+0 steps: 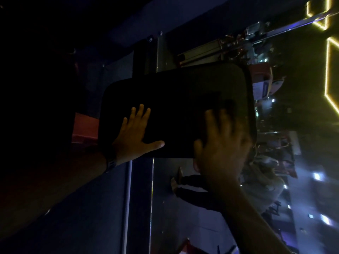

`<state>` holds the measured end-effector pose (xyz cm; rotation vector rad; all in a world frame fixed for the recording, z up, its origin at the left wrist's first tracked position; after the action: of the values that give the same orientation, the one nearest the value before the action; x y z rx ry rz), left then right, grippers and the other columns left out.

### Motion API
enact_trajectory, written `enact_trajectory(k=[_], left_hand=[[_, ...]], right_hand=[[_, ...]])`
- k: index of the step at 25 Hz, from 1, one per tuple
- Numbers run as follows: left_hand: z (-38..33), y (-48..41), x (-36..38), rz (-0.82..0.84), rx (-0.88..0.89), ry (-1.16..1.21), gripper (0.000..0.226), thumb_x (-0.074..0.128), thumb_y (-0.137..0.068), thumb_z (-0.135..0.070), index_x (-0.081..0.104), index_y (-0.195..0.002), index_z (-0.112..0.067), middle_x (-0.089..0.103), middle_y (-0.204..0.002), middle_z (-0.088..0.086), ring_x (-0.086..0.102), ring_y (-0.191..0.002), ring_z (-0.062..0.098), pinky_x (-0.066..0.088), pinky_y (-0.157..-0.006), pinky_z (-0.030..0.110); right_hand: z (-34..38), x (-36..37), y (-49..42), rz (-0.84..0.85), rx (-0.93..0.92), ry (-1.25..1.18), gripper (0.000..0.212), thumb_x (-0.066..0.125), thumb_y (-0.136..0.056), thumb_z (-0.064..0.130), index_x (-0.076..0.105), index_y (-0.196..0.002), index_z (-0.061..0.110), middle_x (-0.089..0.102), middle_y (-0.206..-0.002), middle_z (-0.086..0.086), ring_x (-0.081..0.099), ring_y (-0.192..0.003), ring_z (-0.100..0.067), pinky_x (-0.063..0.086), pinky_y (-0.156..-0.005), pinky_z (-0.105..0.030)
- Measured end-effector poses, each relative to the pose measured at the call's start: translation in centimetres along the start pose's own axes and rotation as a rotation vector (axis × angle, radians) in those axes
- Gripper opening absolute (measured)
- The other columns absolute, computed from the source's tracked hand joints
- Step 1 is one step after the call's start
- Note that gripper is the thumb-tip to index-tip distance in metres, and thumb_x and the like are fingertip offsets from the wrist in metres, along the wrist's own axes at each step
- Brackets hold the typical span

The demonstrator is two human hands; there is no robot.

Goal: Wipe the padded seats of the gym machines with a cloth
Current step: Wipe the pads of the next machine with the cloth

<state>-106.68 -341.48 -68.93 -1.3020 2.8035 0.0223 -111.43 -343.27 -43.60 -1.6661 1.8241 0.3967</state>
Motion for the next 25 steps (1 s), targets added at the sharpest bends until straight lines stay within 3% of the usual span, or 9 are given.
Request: enact_trajectory(k=[2,5,9,12,13,16,19,23,25], left_hand=[[-0.3,0.0,0.1,0.008,0.021,-0.009,0.129,0.041,-0.064,-0.091,-0.005,-0.162,-0.021,-0.016,-0.169,0.002,-0.02,-0.154,0.02,-0.006,-0.123,0.05],[-0.3,-0.1,0.0,-0.019,0.05,-0.025,0.126,0.044,-0.066,-0.089,-0.003,-0.162,-0.021,-0.014,-0.17,0.003,-0.018,-0.154,0.019,-0.002,-0.124,0.051],[-0.6,0.0,0.3,-0.007,0.069,-0.032,0.127,0.043,-0.067,-0.09,-0.005,-0.162,-0.021,-0.016,-0.169,0.001,-0.021,-0.153,0.018,-0.005,-0.124,0.049],[-0.6,0.1,0.4,0.004,0.069,-0.031,0.13,0.041,-0.065,-0.093,-0.006,-0.162,-0.021,-0.019,-0.168,0.0,-0.022,-0.153,0.017,-0.006,-0.124,0.048],[-0.6,0.2,0.5,0.008,0.068,-0.022,0.133,0.04,-0.063,-0.097,-0.007,-0.162,-0.022,-0.019,-0.168,-0.001,-0.023,-0.153,0.016,-0.006,-0.124,0.047],[-0.7,0.3,0.5,0.005,0.071,-0.018,0.134,0.032,-0.061,-0.103,-0.009,-0.161,-0.024,-0.022,-0.167,-0.003,-0.025,-0.152,0.014,-0.007,-0.124,0.045],[-0.7,0.4,0.6,0.008,0.08,-0.038,0.134,0.027,-0.06,-0.104,-0.008,-0.161,-0.024,-0.021,-0.167,-0.002,-0.024,-0.151,0.013,-0.007,-0.122,0.044],[-0.8,0.4,0.4,0.006,0.077,-0.035,0.128,0.039,-0.065,-0.094,-0.009,-0.161,-0.025,-0.023,-0.166,-0.005,-0.025,-0.151,0.012,-0.007,-0.123,0.044],[-0.8,0.4,0.3,0.0,0.083,-0.036,0.125,0.041,-0.067,-0.091,-0.009,-0.161,-0.025,-0.023,-0.166,-0.005,-0.024,-0.151,0.012,-0.007,-0.123,0.043]], right_hand=[[1.5,0.6,0.6,0.052,-0.236,0.052,0.076,0.073,-0.08,0.045,0.047,-0.148,0.025,0.046,-0.151,-0.011,0.041,-0.138,-0.041,0.034,-0.105,-0.063],[-2.3,0.2,-1.8,0.033,0.106,-0.038,0.075,0.069,-0.084,0.042,0.041,-0.151,0.024,0.042,-0.153,-0.013,0.037,-0.139,-0.044,0.034,-0.106,-0.064],[1.6,1.0,-0.8,0.096,-0.316,0.028,0.077,0.073,-0.081,0.045,0.043,-0.15,0.025,0.045,-0.153,-0.012,0.041,-0.138,-0.042,0.035,-0.106,-0.063],[-3.1,0.2,-3.2,0.073,0.115,-0.048,0.079,0.066,-0.086,0.044,0.033,-0.155,0.025,0.035,-0.158,-0.013,0.031,-0.143,-0.044,0.032,-0.109,-0.065],[-2.2,0.2,-2.7,0.072,0.096,-0.027,0.081,0.067,-0.085,0.045,0.033,-0.155,0.024,0.035,-0.158,-0.013,0.03,-0.144,-0.044,0.033,-0.108,-0.066],[0.9,1.0,-2.5,0.149,-0.28,0.031,0.08,0.07,-0.084,0.048,0.036,-0.153,0.027,0.04,-0.156,-0.011,0.034,-0.143,-0.041,0.034,-0.109,-0.066],[-3.3,0.2,-6.1,0.114,0.086,-0.029,0.078,0.064,-0.089,0.045,0.029,-0.157,0.027,0.031,-0.159,-0.011,0.028,-0.145,-0.041,0.031,-0.112,-0.062],[0.3,1.1,-6.2,0.147,-0.208,0.019,0.076,0.065,-0.089,0.046,0.033,-0.155,0.027,0.035,-0.158,-0.01,0.032,-0.144,-0.039,0.033,-0.111,-0.06],[-2.2,0.3,-8.8,0.102,0.019,-0.021,0.075,0.062,-0.091,0.045,0.03,-0.156,0.025,0.033,-0.159,-0.012,0.031,-0.144,-0.04,0.033,-0.111,-0.06]])
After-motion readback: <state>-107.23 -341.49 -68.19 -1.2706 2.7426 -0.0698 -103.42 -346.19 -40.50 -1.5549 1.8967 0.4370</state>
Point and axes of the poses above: each hand's wrist, its own y-axis away from the middle knuckle, its own x-axis out of the palm, z = x × y, the point moved 10 cm from there along -y, towards the middle knuckle
